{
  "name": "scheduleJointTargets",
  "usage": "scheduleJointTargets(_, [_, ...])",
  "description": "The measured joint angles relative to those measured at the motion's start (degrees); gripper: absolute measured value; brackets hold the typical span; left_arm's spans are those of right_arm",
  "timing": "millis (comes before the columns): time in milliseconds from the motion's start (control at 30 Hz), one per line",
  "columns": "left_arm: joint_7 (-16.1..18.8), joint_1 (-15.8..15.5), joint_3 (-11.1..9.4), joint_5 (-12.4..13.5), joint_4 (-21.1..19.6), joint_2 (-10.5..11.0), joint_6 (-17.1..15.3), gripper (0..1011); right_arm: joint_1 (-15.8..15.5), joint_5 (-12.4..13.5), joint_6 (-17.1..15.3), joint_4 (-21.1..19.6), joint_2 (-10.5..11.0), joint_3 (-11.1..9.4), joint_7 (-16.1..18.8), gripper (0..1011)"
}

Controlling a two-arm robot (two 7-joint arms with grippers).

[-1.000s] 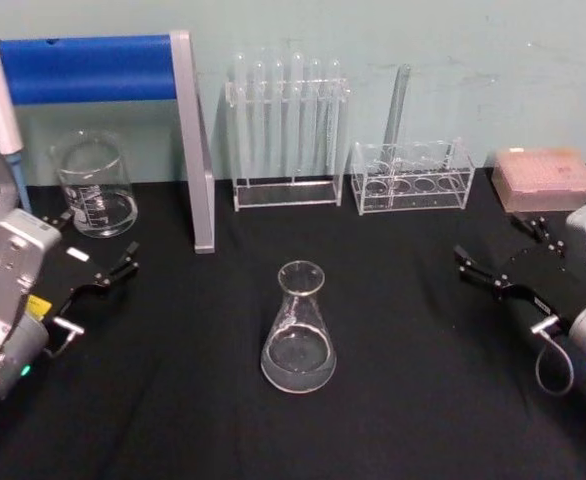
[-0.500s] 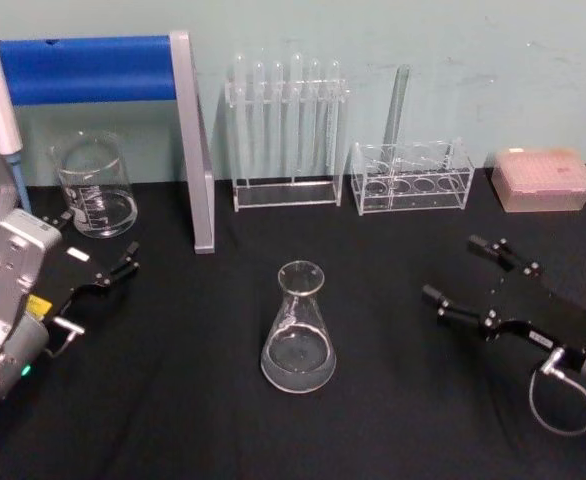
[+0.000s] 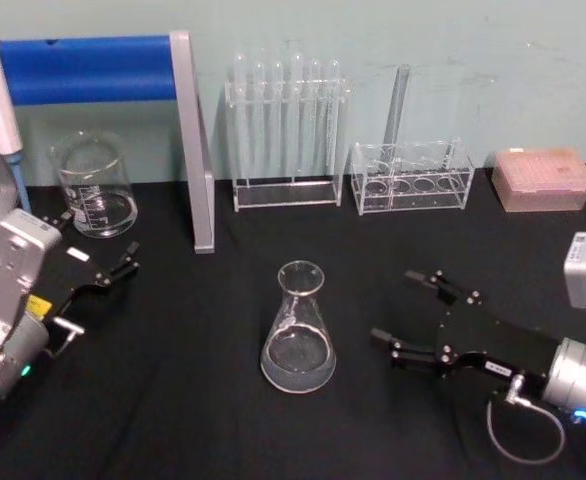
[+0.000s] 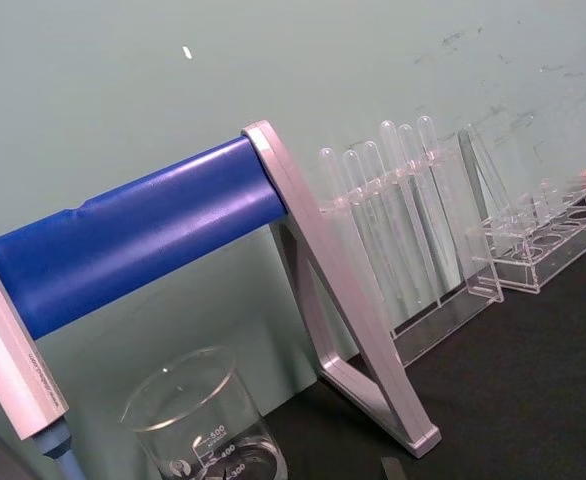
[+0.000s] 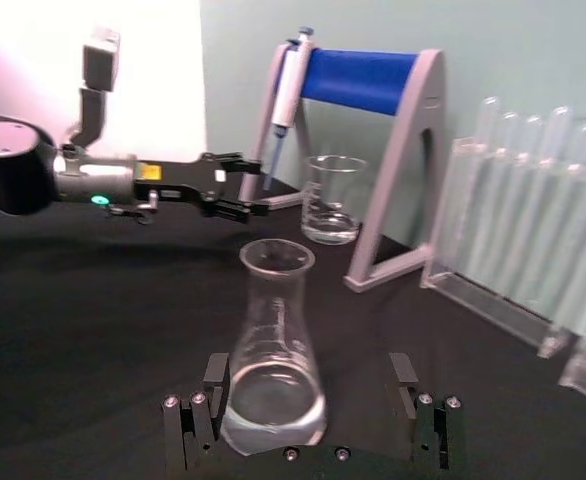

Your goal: Grasp the erlenmeyer flask with one hand, shake it three times, then place it back.

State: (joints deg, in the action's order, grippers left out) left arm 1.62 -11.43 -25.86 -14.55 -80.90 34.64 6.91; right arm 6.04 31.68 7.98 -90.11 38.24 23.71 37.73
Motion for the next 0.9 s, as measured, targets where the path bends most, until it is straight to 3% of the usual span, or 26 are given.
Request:
scheduleJointTargets(400, [0.0, 0.0, 0.0, 0.0, 0.0, 0.0, 0.0, 1001, 4.88, 0.5, -1.61, 4.9, -3.61, 3.32, 4.3, 1000])
scheduleJointTargets(900, [0.0, 0.0, 0.0, 0.0, 0.0, 0.0, 0.0, 1001, 12.02, -1.0, -0.45, 12.46, -7.8, 7.36, 8.05, 1000])
